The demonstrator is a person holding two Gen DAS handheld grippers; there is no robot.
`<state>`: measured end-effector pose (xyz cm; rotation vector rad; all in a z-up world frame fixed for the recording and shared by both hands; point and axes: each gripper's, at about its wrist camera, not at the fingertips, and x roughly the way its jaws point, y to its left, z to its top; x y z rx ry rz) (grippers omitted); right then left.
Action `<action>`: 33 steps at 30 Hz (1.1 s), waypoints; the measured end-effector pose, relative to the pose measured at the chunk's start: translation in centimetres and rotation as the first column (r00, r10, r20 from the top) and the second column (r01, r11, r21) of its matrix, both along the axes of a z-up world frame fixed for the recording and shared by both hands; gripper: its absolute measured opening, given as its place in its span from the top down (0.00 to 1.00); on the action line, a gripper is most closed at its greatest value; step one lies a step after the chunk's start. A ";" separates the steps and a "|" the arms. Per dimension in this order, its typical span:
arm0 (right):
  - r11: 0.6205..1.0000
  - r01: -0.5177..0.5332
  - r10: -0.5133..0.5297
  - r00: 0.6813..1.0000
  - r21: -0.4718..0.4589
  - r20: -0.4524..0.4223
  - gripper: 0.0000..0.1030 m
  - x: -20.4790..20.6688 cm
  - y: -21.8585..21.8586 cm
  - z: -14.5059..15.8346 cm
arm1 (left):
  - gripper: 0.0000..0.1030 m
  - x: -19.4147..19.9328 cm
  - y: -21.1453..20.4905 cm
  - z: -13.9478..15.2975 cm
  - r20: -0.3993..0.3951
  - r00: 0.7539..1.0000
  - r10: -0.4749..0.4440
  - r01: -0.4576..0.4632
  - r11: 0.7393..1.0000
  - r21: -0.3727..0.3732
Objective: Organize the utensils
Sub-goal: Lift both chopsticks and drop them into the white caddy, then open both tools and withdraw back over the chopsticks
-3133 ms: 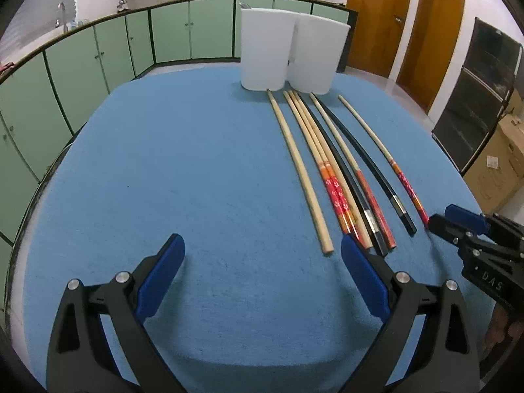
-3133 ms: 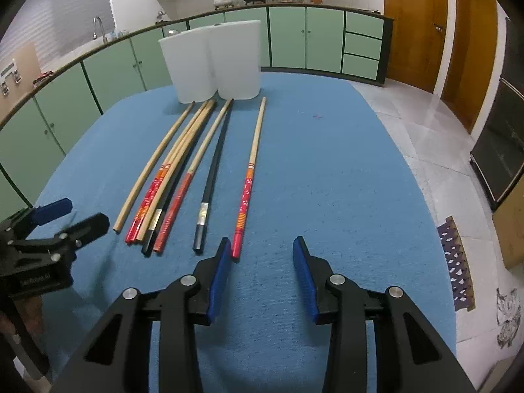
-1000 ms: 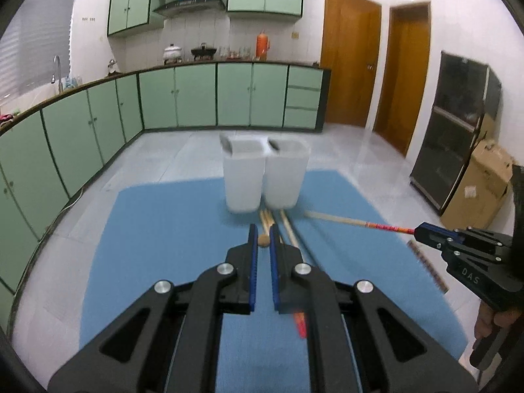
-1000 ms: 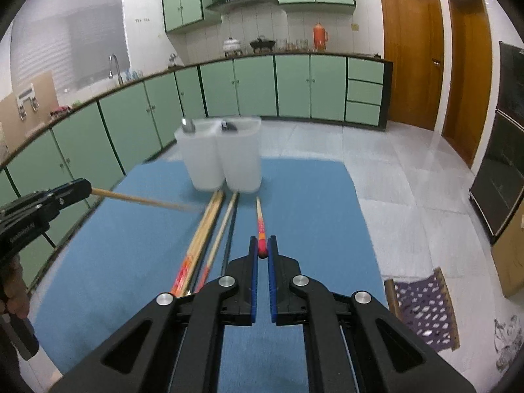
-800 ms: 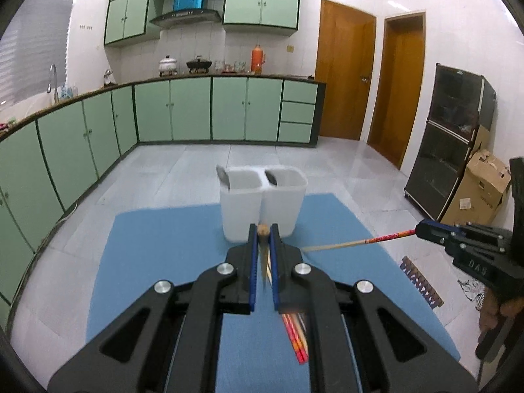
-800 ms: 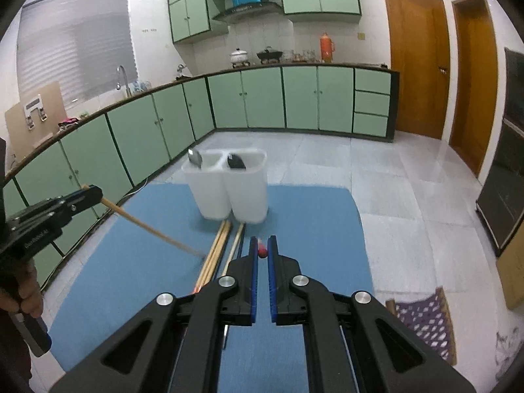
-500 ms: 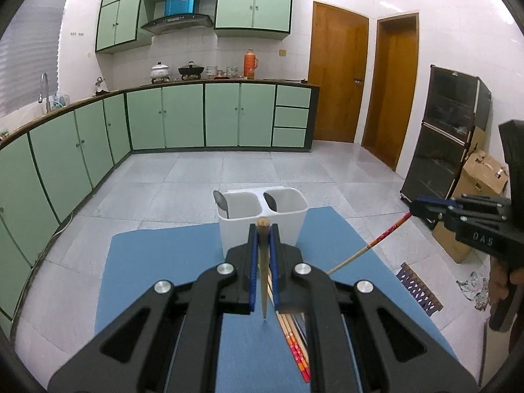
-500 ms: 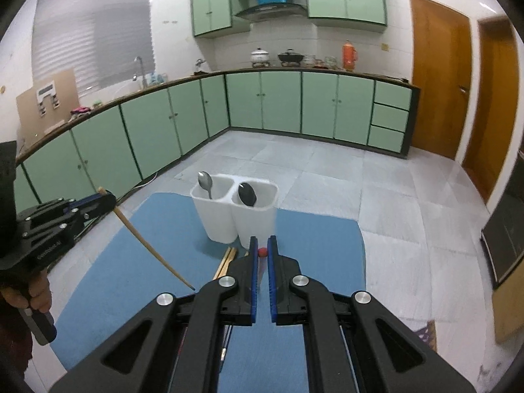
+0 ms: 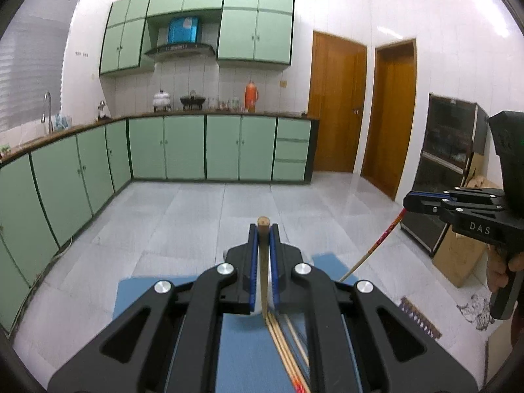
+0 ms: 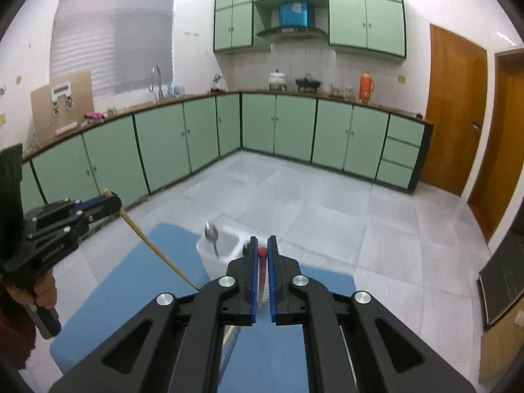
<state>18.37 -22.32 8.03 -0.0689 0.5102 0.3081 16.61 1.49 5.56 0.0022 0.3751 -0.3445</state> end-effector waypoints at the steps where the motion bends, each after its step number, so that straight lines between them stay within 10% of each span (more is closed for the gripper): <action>1: 1.000 -0.006 0.006 1.000 0.009 0.012 0.95 0.3 0.0 0.8 | 0.94 0.2 -0.1 0.9 0.022 1.000 0.001 -0.001 1.000 -0.007; 9: 1.000 -0.005 0.003 0.996 0.027 0.085 0.95 3.1 0.6 4.1 | 0.94 3.3 -2.2 3.7 0.134 0.991 0.029 -0.028 1.000 -0.008; 25: 0.998 0.060 -0.057 0.991 0.019 -0.119 0.95 13.0 1.9 -5.9 | 0.90 13.4 -4.5 -5.7 -0.090 0.995 0.050 -0.043 0.996 0.082; 28: 0.996 0.081 -0.077 0.988 0.025 -0.135 0.89 13.0 1.0 -6.9 | 0.57 12.9 -3.6 -5.6 -0.079 0.995 0.056 -0.050 0.996 0.074; 33: 0.990 0.124 -0.117 0.987 0.066 -0.107 0.54 11.6 -0.7 -7.1 | 0.38 11.5 -1.7 -5.3 -0.061 0.996 0.072 -0.070 0.997 0.029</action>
